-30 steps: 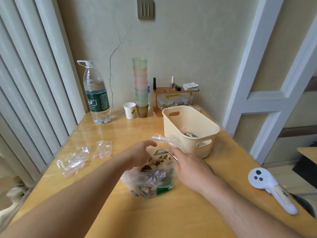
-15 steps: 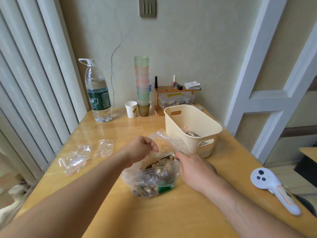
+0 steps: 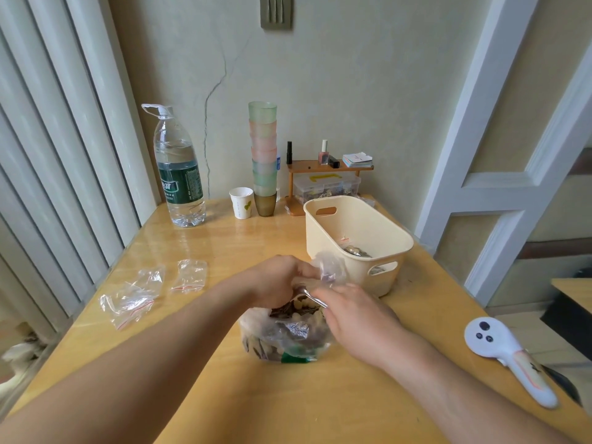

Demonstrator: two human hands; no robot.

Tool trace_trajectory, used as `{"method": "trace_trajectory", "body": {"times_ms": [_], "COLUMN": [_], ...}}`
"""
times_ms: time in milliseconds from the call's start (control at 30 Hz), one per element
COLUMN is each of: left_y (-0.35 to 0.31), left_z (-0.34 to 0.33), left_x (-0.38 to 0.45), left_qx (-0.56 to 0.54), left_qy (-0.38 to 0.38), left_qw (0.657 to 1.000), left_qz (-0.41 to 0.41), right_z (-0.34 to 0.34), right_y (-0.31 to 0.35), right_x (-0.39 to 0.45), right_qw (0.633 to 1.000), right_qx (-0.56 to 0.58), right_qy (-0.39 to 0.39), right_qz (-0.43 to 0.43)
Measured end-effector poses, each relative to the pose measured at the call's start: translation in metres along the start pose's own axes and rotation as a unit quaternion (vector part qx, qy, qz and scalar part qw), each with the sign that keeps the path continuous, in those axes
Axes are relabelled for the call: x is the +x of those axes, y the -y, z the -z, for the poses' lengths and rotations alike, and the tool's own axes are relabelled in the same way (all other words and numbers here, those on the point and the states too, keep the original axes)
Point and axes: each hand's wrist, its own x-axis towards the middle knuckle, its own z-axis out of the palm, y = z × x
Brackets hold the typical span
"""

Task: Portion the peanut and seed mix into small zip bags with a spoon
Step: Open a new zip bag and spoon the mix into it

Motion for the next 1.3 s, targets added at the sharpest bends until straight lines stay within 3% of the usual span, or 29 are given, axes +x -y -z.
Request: {"method": "trace_trajectory", "body": {"times_ms": [67, 233, 300, 367, 433, 533, 733, 967, 1000, 1067, 1133, 1200, 1233, 1300], "left_y": [-0.002, 0.023, 0.037, 0.051, 0.059, 0.065, 0.054, 0.063, 0.069, 0.074, 0.082, 0.099, 0.11, 0.126], "left_z": [0.005, 0.001, -0.006, -0.016, -0.024, -0.03, -0.037, -0.008, -0.003, 0.01, 0.021, 0.025, 0.025, 0.02], "left_x": [-0.002, -0.017, -0.027, -0.036, -0.04, -0.04, -0.046, -0.043, -0.043, -0.046, -0.047, -0.037, -0.03, -0.019], "left_qx": [0.018, 0.118, 0.154, 0.184, 0.172, 0.071, -0.015, 0.08, 0.066, -0.073, -0.23, -0.274, -0.212, -0.041], "left_qy": [-0.015, -0.166, -0.124, -0.016, 0.039, 0.03, 0.067, 0.087, 0.101, 0.113, -0.023, -0.234, -0.306, -0.322], "left_qw": [1.0, 0.979, 0.979, 0.977, 0.978, 0.995, 0.997, 0.992, 0.992, 0.991, 0.972, 0.929, 0.918, 0.919], "left_qz": [0.003, 0.014, 0.051, 0.104, 0.109, 0.062, 0.029, 0.037, 0.032, 0.024, 0.04, 0.09, 0.136, 0.223], "right_z": [-0.011, -0.035, -0.041, -0.044, -0.043, -0.041, -0.047, -0.047, -0.045, -0.041, -0.036, -0.034, -0.035, -0.039], "right_y": [-0.004, -0.013, -0.012, -0.012, -0.012, -0.005, -0.005, 0.001, 0.002, 0.002, -0.001, -0.005, -0.005, -0.006], "right_x": [0.004, 0.008, 0.011, 0.013, 0.013, 0.008, -0.02, 0.01, 0.017, 0.03, 0.039, 0.042, 0.041, 0.039], "right_qw": [1.0, 0.999, 0.997, 0.996, 0.995, 0.995, 0.998, 0.999, 0.999, 0.997, 0.996, 0.995, 0.995, 0.995], "right_qx": [0.0, 0.034, 0.053, 0.056, 0.068, 0.081, 0.039, 0.017, 0.014, 0.003, 0.002, 0.014, 0.021, 0.038], "right_qy": [-0.004, -0.022, -0.052, -0.064, -0.066, -0.05, -0.038, -0.041, -0.048, -0.069, -0.081, -0.087, -0.089, -0.088], "right_qz": [0.015, -0.011, -0.027, -0.036, -0.038, -0.016, 0.013, 0.002, -0.003, -0.015, -0.031, -0.041, -0.04, -0.038]}}
